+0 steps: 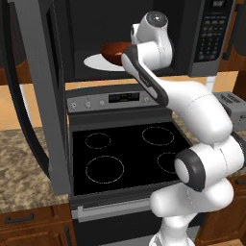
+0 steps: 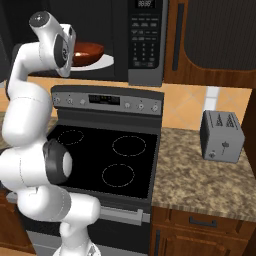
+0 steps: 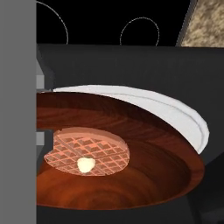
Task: Open the microwave, place the bowl with waffle inside the microwave, then close the microwave door and turn it on.
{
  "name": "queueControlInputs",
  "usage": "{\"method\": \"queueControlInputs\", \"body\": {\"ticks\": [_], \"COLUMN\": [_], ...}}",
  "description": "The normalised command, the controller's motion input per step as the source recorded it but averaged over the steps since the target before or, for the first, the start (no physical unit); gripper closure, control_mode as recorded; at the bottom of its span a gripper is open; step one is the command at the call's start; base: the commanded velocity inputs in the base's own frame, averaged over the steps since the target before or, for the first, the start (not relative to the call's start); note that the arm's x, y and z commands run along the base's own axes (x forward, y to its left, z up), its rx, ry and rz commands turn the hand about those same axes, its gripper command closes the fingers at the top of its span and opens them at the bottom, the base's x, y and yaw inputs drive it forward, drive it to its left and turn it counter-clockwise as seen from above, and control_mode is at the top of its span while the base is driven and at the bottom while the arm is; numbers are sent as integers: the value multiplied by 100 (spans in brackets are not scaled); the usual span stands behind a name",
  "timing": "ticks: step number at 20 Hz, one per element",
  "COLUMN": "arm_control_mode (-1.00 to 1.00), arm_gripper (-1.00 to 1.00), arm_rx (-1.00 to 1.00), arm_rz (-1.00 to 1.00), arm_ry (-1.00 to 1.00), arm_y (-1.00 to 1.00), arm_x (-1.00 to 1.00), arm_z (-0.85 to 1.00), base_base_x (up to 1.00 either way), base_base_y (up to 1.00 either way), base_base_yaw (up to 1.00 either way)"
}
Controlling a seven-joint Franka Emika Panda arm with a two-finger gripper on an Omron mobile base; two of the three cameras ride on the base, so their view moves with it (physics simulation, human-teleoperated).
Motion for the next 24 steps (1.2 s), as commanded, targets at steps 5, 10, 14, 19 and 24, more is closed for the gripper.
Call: {"method": "queueControlInputs", "body": {"ticks": [5, 10, 14, 19, 24], "arm_control_mode": [-100, -100, -100, -100, -100], "arm_gripper": [-100, -100, -100, -100, -100], "arm_rx": [0, 1, 0, 0, 0], "arm_rz": [0, 0, 0, 0, 0], "arm_ry": [0, -12, -16, -14, -12], "arm_y": [4, 0, 1, 2, 0], "arm_x": [0, 0, 0, -14, -59], "arm_z": [-21, -17, -1, 2, 47], "base_base_x": [0, 0, 0, 0, 0], "base_base_y": [0, 0, 0, 0, 0], "base_base_yaw": [0, 0, 0, 0, 0]}}
